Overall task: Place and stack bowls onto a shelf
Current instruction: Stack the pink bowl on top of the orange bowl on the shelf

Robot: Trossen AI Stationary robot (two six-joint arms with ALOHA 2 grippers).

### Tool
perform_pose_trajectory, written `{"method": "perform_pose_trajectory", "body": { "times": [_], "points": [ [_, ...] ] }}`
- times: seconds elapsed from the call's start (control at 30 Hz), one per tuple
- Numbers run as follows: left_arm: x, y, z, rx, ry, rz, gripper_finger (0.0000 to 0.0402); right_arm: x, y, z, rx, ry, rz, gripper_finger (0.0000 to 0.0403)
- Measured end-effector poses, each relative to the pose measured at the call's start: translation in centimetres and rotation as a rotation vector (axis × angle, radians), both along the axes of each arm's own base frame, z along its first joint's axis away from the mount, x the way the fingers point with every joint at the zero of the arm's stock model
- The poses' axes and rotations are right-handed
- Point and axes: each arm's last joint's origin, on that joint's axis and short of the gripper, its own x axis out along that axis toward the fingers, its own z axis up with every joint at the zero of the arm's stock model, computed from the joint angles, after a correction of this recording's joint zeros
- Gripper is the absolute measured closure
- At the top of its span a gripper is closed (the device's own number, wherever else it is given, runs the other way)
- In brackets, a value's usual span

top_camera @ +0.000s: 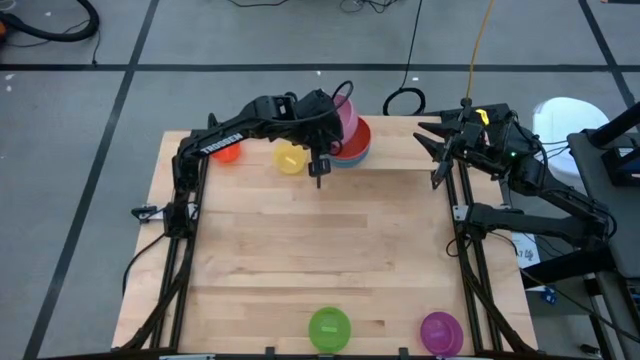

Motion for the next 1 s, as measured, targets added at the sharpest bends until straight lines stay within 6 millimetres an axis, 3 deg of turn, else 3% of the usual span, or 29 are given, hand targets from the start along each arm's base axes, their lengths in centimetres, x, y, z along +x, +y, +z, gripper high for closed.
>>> {"method": "perform_pose_trajectory", "body": {
  "times": [0.33, 1.0],
  "points": [
    [0.00, 0.00, 0.00, 0.000, 0.000, -0.001, 0.0316, 0.00, 0.00, 0.01, 0.000, 0.000, 0.000, 0.0284],
    [0.06, 0.15, 0.69, 0.059, -0.046, -0.008, 0.0317, 0.00, 0.00, 0.00, -0.010, 0.005, -0.001, 0.0284]
  ]
}}
